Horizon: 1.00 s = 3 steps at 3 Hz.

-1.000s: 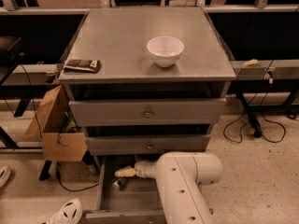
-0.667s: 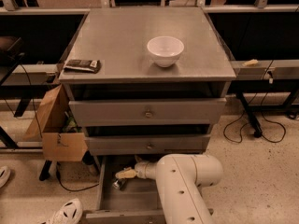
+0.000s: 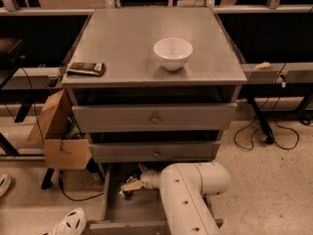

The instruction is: Pick redbull can from bottom drawer and place on counter

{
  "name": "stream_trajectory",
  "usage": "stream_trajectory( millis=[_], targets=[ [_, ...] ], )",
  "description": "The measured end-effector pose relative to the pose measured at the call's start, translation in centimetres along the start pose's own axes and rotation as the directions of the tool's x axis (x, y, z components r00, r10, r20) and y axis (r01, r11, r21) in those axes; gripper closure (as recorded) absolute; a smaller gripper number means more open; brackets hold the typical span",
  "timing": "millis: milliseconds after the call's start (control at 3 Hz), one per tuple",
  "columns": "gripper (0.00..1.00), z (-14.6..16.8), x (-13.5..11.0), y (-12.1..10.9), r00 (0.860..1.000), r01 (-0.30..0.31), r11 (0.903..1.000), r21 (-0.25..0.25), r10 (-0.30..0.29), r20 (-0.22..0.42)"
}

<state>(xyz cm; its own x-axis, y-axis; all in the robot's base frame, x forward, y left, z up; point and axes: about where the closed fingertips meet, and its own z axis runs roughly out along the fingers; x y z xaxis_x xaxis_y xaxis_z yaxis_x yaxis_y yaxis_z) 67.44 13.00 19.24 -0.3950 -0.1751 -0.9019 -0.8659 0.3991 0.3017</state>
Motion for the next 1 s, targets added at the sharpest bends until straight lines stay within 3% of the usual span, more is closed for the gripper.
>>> stream_trajectory(
  millis=[1000],
  targets=[
    [0.0,0.2,3.4,2.6,0.996,0.092,0.9958,0.003,-0.092,0.001]
  ],
)
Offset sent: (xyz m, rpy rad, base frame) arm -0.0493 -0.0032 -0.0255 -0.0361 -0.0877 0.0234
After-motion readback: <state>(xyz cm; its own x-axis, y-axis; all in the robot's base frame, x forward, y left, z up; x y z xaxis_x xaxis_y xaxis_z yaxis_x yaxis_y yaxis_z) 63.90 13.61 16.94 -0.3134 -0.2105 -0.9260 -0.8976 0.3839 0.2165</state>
